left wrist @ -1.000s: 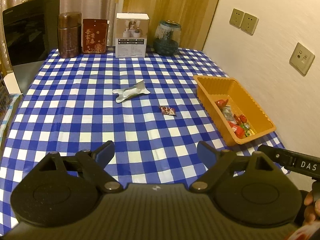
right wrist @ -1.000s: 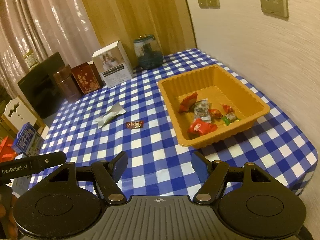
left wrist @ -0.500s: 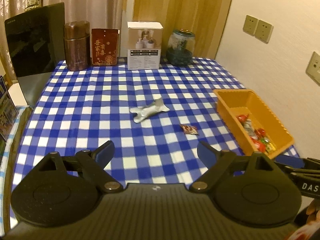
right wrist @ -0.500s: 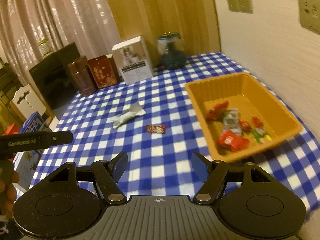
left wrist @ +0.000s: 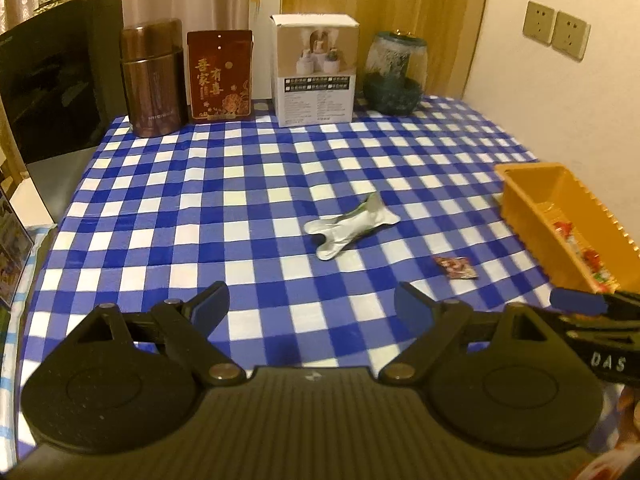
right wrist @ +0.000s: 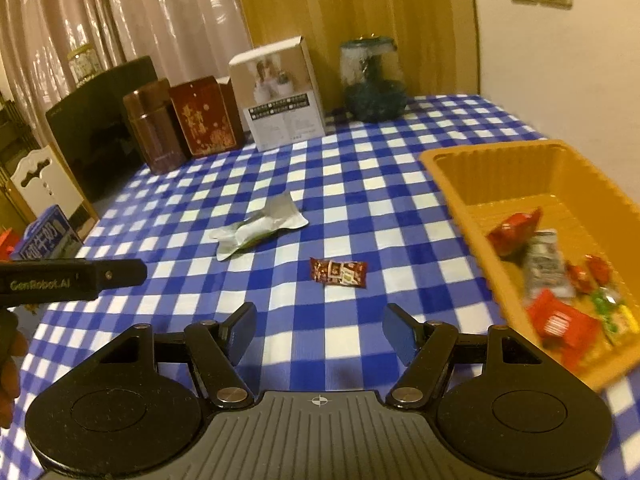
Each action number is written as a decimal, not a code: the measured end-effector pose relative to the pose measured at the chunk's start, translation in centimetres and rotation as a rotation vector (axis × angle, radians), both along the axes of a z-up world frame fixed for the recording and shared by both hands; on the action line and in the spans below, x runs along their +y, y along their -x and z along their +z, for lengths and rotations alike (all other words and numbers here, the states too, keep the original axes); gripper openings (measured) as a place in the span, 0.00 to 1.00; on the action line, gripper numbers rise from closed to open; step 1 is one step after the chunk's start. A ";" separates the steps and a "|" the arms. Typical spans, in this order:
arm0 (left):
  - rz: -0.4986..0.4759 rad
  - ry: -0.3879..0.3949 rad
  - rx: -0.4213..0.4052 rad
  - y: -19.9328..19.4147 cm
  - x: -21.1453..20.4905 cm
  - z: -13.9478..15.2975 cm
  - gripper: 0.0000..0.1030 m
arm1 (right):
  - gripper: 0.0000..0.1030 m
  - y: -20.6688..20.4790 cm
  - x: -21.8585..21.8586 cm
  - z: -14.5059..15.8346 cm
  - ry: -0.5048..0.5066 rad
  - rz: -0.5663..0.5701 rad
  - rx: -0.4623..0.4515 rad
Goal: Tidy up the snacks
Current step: 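Grasp the brown-and-white wrapped candy with the right gripper, then grasp the white bag with green edge with the left gripper while the right holds the candy, then carry the brown candy and white bag over the orange tray, then lower both snacks into the tray and open both grippers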
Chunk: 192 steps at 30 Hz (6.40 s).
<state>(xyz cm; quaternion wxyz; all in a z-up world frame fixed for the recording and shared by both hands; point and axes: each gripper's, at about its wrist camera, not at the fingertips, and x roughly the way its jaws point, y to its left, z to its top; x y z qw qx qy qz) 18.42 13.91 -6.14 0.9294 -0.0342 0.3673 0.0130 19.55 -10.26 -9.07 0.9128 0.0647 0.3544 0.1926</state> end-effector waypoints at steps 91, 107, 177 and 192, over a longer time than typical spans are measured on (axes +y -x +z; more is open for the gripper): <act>-0.209 -0.014 0.142 -4.0 -6.6 -5.8 0.23 | 0.35 -4.6 -1.5 -3.4 -0.030 -0.070 0.006; -0.290 -0.208 0.083 -4.3 -9.5 -7.2 0.23 | 0.35 -3.6 -2.3 -3.8 -0.051 -0.088 0.038; -0.203 0.223 0.073 14.2 -18.8 4.8 0.23 | 0.35 15.8 -16.1 6.9 0.028 -0.215 -0.029; -0.258 0.235 0.064 12.6 -21.7 5.8 0.23 | 0.35 15.1 -18.2 7.1 0.022 -0.265 -0.033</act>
